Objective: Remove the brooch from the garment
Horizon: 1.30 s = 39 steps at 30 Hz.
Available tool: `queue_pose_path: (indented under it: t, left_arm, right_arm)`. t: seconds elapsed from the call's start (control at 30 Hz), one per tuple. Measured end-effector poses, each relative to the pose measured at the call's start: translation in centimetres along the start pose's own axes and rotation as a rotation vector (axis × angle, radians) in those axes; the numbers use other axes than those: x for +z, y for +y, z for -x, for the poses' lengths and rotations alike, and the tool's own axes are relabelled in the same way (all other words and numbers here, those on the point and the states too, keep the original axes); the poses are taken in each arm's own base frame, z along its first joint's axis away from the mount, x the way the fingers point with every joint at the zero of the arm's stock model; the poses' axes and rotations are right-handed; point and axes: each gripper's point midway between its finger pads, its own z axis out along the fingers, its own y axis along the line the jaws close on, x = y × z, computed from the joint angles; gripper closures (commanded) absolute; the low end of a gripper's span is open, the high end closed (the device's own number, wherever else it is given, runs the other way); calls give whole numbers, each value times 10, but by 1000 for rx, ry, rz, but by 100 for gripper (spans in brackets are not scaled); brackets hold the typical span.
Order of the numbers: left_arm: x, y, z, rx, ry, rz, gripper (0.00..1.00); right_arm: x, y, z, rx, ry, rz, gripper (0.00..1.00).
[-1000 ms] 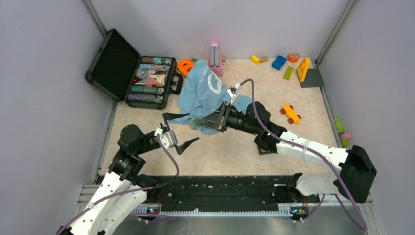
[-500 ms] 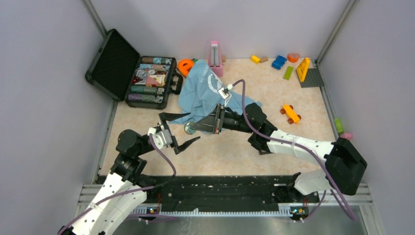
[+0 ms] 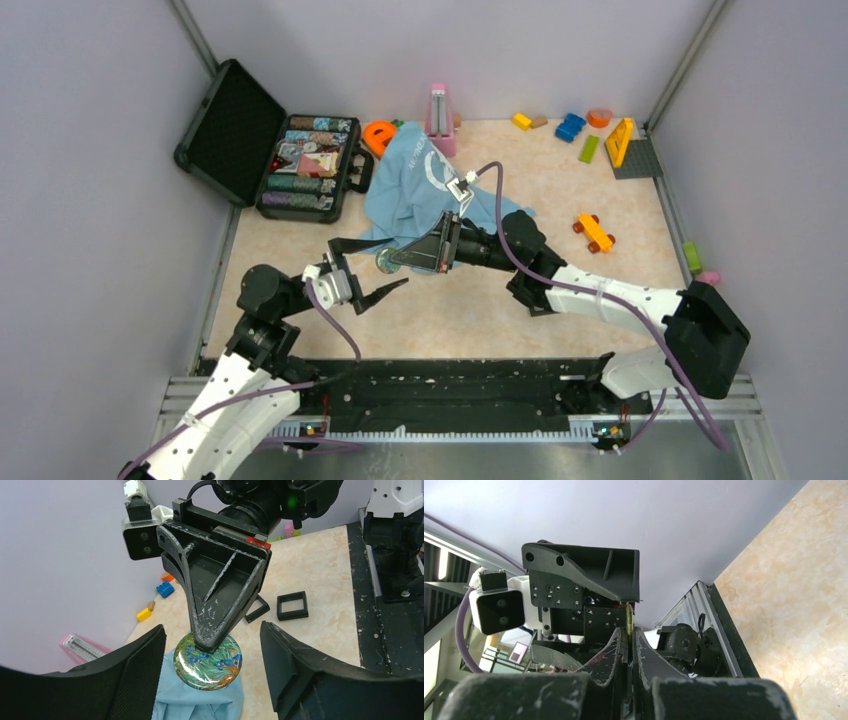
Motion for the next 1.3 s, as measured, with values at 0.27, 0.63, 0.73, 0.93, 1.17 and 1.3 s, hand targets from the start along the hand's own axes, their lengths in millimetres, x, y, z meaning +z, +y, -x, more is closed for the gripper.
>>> queue_pose_path:
  t: [0.27,0.63,0.73,0.93,1.17,1.3]
  left_arm:
    - [1,-4,-8,-4,25,-29,36]
    - [1,-4,-11,1,40,-30,48]
    - [0,-5,-12,-4,44,-33,54]
    - [-1,-8,-11,9,41,-48,62]
    - [-2,-14,-20,-59,25,-36,70]
    - [3,-19,-49,-225,74,-23,76]
  right_arm:
    - [-1,-1,-1,2,0,-4,100]
    - [-2,-1,-4,8,11,-8,92]
    - [-3,-2,-5,12,12,-13,71]
    - [-8,-4,-5,9,-4,-35,43]
    - [-39,-19,2,-85,-47,-221,18]
    - [-75,-37,17,-167,-97,-397,6]
